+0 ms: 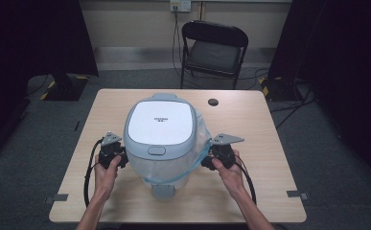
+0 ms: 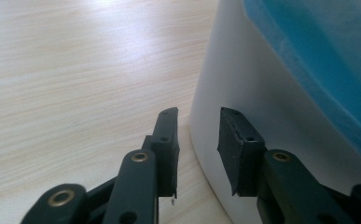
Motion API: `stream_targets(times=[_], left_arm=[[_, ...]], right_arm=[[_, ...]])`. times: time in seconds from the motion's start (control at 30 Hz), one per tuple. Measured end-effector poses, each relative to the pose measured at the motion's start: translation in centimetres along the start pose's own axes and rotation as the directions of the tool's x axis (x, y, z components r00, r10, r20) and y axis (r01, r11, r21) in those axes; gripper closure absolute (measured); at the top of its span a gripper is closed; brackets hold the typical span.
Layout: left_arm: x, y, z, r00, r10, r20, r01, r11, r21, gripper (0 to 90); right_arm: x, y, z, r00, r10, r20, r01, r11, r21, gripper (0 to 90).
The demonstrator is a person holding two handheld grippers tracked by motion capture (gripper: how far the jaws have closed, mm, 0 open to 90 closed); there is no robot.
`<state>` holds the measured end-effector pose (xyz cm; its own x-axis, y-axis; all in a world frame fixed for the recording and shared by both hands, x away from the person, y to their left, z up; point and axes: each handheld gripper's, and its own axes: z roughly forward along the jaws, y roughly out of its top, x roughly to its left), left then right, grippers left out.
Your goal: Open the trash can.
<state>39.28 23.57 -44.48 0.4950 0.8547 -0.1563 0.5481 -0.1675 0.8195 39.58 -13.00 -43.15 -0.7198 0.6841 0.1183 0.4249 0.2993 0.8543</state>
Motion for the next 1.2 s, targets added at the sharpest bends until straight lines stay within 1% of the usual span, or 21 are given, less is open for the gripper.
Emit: stream_targets(times=[0.07,0.2,0.23,0.27,0.33,0.37,0.43,0.53,0.63,0.73,0.77,0.83,0.87,0.9,0.93,1.0,1.03,1.07,1.1,1.17,1.2], left_arm=[[0.1,-0.1,-0.2,1.0,-0.002,0.009,0.002,1.0,-0.004,67.9],[0.3,-0.2,-0.2,0.9999,-0.001,-0.011,0.001,0.9999,-0.01,56.8],[0.0,-0.3,-0.4,0.9982,0.028,-0.054,-0.03,0.9994,-0.02,51.9],[-0.2,-0.5,-0.6,0.9957,0.041,-0.083,-0.044,0.9985,-0.034,48.7],[-0.2,-0.6,-0.7,0.9959,0.035,-0.083,-0.039,0.9984,-0.041,41.1],[0.1,-1.3,-1.2,0.9973,0.012,-0.072,-0.016,0.9984,-0.053,34.0],[0.5,-1.8,-1.6,0.9986,0.003,-0.052,-0.005,0.9989,-0.047,26.0],[0.7,-2.3,-2.2,0.9994,0.006,-0.034,-0.008,0.9981,-0.061,26.9],[0.7,-3.5,-3.5,0.9982,-0.016,0.058,0.019,0.9983,-0.054,28.9],[0.5,-4.1,-3.9,0.9974,-0.024,0.067,0.026,0.999,-0.036,26.7],[0.3,-4.6,-4.1,0.9944,-0.038,0.098,0.042,0.9984,-0.038,28.3],[-0.2,-4.9,-4.6,0.9937,-0.034,0.107,0.039,0.9983,-0.045,32.0],[-0.6,-5.1,-4.8,0.9923,-0.022,0.122,0.028,0.9988,-0.042,33.7],[-1.1,-5.3,-5.1,0.9917,-0.004,0.129,0.008,0.9993,-0.037,39.9],[-1.1,-5.3,-5.1,0.9917,-0.004,0.129,0.008,0.9993,-0.037,43.5],[-2.6,-6.2,-5.8,0.9874,0.037,0.154,-0.032,0.999,-0.031,51.5],[-3.0,-6.4,-6.0,0.9843,0.055,0.167,-0.052,0.9984,-0.024,54.6],[-3.0,-6.4,-6.0,0.9843,0.055,0.167,-0.052,0.9984,-0.024,59.3],[-4.0,-6.8,-6.3,0.9797,0.083,0.182,-0.079,0.9964,-0.03,63.7],[-4.9,-7.2,-6.3,0.9708,0.101,0.218,-0.096,0.9949,-0.031,71.9],[-4.9,-7.2,-6.3,0.9708,0.101,0.218,-0.096,0.9949,-0.031,75.2]], right_arm=[[-0.1,0.0,0.0,1.0,0.006,-0.005,-0.006,1.0,0.002,56.2],[0.1,0.1,0.0,0.9999,-0.005,0.011,0.005,1.0,0.009,54.5],[0.1,0.2,0.0,0.9988,-0.003,0.049,0.002,1.0,0.022,42.6],[0.1,0.2,0.0,0.9985,-0.003,0.055,0.001,1.0,0.024,41.7],[-0.2,0.1,0.0,0.9991,-0.002,0.043,0.001,1.0,0.022,35.0],[-0.4,0.1,-0.1,0.9993,0.004,0.037,-0.004,1.0,0.02,31.0],[-0.7,0.0,-0.1,0.9998,0.016,0.014,-0.017,1.0,0.021,28.8],[-1.3,-0.5,-0.4,0.9993,0.03,0.02,-0.031,0.999,0.029,28.5],[-2.2,-1.3,-0.9,0.9984,0.044,0.034,-0.046,0.998,0.051,24.8],[-2.7,-2.0,-1.4,0.9961,0.06,0.064,-0.063,0.997,0.049,24.1],[-3.2,-2.7,-1.7,0.9945,0.081,0.067,-0.084,0.996,0.044,23.1],[-3.4,-3.2,-1.8,0.9929,0.093,0.073,-0.097,0.994,0.043,23.2],[-3.5,-3.4,-1.7,0.9929,0.092,0.076,-0.096,0.994,0.057,23.1],[-3.6,-3.6,-1.7,0.9935,0.086,0.075,-0.091,0.994,0.066,23.1],[-3.6,-3.6,-1.7,0.9935,0.086,0.075,-0.091,0.994,0.066,23.1],[-3.8,-3.8,-1.8,0.9929,0.091,0.076,-0.096,0.993,0.068,23.1],[-3.9,-3.9,-1.7,0.9926,0.091,0.08,-0.097,0.993,0.066,23.1],[-3.9,-3.9,-1.7,0.9926,0.091,0.08,-0.097,0.993,0.066,23.1],[-4.0,-4.0,-1.7,0.9921,0.098,0.078,-0.103,0.992,0.067,23.1],[-4.0,-4.0,-1.5,0.9922,0.098,0.077,-0.103,0.992,0.071,23.1],[-4.0,-4.0,-1.5,0.9922,0.098,0.077,-0.103,0.992,0.071,23.1]])
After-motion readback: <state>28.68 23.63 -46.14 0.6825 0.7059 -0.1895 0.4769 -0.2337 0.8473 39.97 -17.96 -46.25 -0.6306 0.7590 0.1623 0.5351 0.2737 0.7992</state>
